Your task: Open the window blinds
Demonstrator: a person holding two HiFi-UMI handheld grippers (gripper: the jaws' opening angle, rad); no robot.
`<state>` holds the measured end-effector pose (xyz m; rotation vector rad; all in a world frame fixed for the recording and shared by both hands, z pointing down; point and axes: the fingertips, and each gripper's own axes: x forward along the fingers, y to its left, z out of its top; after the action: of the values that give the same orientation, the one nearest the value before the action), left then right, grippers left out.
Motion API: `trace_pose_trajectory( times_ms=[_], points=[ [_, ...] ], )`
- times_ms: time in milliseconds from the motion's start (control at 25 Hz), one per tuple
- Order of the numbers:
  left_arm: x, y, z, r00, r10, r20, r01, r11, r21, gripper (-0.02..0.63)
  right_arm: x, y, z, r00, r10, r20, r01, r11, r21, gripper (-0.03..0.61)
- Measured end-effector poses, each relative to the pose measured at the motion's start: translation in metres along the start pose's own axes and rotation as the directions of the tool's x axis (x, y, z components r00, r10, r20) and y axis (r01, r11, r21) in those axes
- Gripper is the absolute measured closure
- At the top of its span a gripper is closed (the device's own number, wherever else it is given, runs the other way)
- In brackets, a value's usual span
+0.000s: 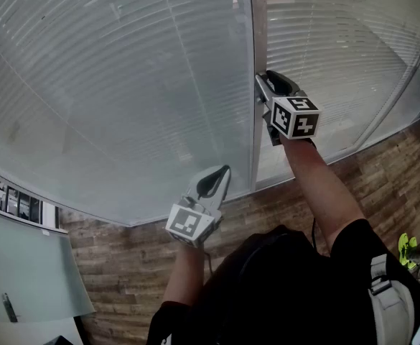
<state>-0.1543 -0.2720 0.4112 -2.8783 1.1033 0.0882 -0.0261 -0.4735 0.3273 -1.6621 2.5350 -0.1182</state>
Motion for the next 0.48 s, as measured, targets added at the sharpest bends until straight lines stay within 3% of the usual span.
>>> trace_pose_trajectory(
  times_ms=[480],
  points=[
    [0.01,-0.013,0.007,0.999,0.0,-0.032,0.0,1.0,-0.006,0.609,0.001,0.002,-0.001,0.999,0.034,-0.011,-0.034,0.999,-0.037,0.443]
  ],
)
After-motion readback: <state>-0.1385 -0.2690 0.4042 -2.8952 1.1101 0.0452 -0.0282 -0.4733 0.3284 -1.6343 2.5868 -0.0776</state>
